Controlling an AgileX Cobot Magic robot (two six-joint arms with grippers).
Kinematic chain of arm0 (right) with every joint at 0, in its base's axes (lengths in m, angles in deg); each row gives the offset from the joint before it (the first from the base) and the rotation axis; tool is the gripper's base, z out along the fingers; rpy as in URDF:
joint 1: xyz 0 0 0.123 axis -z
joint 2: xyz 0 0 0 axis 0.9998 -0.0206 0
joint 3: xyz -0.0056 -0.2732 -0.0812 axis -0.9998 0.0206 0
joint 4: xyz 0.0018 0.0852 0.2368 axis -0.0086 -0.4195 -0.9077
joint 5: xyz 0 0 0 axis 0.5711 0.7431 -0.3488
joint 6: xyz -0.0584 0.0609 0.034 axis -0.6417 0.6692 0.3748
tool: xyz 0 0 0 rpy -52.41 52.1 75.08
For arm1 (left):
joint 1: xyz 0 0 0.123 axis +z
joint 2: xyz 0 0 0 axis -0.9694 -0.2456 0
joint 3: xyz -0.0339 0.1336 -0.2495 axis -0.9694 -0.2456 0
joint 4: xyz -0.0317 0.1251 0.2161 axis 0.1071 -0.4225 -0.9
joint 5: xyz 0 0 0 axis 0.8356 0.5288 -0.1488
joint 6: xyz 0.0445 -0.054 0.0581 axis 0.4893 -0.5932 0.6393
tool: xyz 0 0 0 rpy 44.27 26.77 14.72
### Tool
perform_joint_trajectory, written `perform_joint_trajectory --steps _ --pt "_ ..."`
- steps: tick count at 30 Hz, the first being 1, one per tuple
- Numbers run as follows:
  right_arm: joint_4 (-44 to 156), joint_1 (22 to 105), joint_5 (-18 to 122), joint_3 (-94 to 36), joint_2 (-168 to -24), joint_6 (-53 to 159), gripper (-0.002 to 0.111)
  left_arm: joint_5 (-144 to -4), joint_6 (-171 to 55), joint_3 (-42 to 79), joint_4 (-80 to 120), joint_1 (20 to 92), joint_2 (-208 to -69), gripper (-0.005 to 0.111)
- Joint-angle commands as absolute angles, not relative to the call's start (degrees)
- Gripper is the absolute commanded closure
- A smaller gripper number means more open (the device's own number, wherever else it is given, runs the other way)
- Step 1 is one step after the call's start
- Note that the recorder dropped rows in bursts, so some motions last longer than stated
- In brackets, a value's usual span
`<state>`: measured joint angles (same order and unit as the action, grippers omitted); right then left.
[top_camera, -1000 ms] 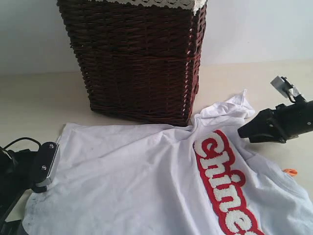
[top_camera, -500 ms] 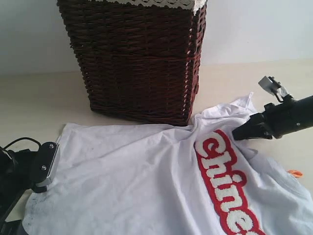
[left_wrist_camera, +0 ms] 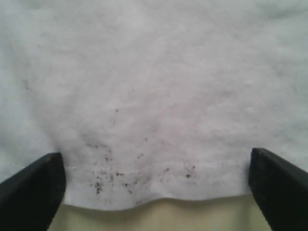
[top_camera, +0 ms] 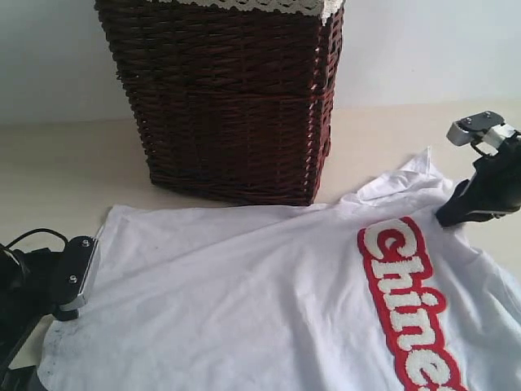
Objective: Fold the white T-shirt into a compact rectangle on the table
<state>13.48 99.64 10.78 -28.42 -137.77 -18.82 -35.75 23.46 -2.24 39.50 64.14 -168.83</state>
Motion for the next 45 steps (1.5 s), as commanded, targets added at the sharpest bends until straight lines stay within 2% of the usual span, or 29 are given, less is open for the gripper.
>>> perform_joint_trajectory --steps 1,4,6,12,14,22,24,26,27,28,32,35,37,45 --pt "13.79 98.05 11.04 -28.51 -137.04 -16.35 0.058 -35.20 22.90 -3.46 38.83 63.81 -170.82 0.007" --pt "13.79 95.68 11.04 -28.51 -136.67 -14.27 0.057 -35.20 22.90 -3.46 38.83 63.81 -170.82 0.007" --pt "13.79 93.27 11.16 -28.51 -136.12 -12.69 0.061 -35.20 22.90 -3.46 38.83 63.81 -170.82 0.007" --pt "14.25 86.68 11.42 -28.51 -134.28 -12.31 0.101 -35.20 22.90 -3.46 38.83 63.81 -170.82 0.007" --pt "15.13 85.55 11.73 -28.51 -133.14 -12.31 0.108 -35.20 22.90 -3.46 38.83 63.81 -170.82 0.007" --pt "19.17 81.30 11.25 -27.87 -129.88 -7.26 0.107 -35.20 22.90 -3.46 38.83 63.81 -170.82 0.007" --pt "19.31 79.56 11.25 -27.22 -129.84 -7.70 0.090 -35.20 22.90 -3.46 38.83 63.81 -170.82 0.007" --pt "19.42 79.52 12.04 -27.22 -128.92 -7.57 0.064 -35.20 22.90 -3.46 38.83 63.81 -170.82 0.007" --pt "21.29 79.52 13.83 -27.22 -127.63 -7.15 0.055 -35.20 22.90 -3.46 38.83 63.81 -170.82 0.007" --pt "24.07 79.67 16.31 -27.22 -126.39 -5.01 0.051 -35.20 22.90 -3.46 38.83 63.81 -170.82 0.007" --pt "30.43 84.96 27.11 -27.22 -121.72 5.60 0.052 -35.20 22.90 -3.46 38.83 63.81 -170.82 0.007" --pt "30.30 92.05 32.76 -27.22 -126.09 5.70 0.052 -35.20 22.90 -3.46 38.83 63.81 -170.82 0.007" --pt "30.21 93.90 35.94 -27.22 -131.29 5.44 0.054 -35.20 22.90 -3.46 38.83 63.81 -170.82 0.007" --pt "30.72 94.15 35.78 -27.22 -141.37 4.03 0.062 -35.20 22.90 -3.46 38.83 63.81 -170.82 0.007"
